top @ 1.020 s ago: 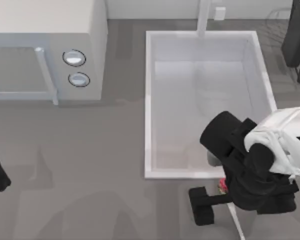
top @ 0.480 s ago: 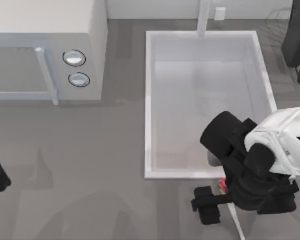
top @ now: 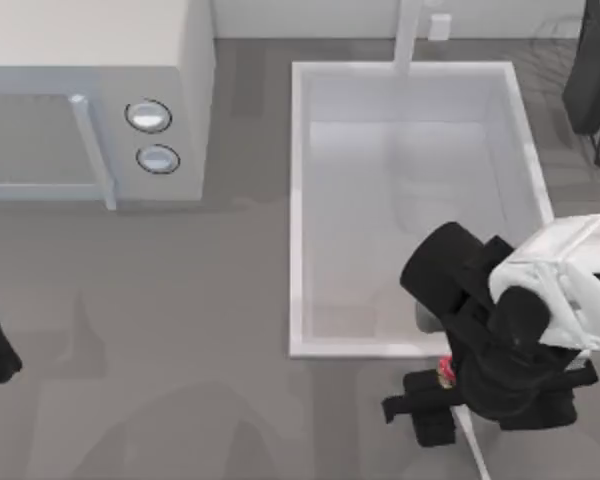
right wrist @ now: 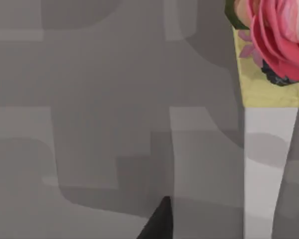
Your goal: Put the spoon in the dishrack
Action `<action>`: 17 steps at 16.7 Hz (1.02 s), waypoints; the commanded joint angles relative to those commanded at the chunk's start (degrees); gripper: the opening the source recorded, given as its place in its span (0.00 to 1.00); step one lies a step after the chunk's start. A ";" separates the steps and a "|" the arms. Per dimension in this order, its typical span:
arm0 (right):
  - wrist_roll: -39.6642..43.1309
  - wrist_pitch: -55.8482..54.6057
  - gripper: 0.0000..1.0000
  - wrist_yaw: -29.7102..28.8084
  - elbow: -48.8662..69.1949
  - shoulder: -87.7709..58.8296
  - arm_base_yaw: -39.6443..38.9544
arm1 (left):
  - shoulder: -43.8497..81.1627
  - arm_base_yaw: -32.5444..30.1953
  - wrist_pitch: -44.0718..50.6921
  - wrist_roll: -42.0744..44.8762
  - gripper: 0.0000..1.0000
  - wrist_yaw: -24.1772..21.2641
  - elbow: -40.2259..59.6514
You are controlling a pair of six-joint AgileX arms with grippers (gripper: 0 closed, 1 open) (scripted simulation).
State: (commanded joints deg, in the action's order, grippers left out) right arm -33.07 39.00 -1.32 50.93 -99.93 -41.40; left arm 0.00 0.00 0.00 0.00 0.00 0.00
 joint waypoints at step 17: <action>0.67 46.51 0.00 0.04 37.34 9.17 0.54 | 0.00 0.00 0.00 0.00 1.00 0.00 0.00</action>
State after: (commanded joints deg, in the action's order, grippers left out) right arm -32.40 85.50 -1.28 88.28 -90.75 -40.86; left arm 0.00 0.00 0.00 0.00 0.00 0.00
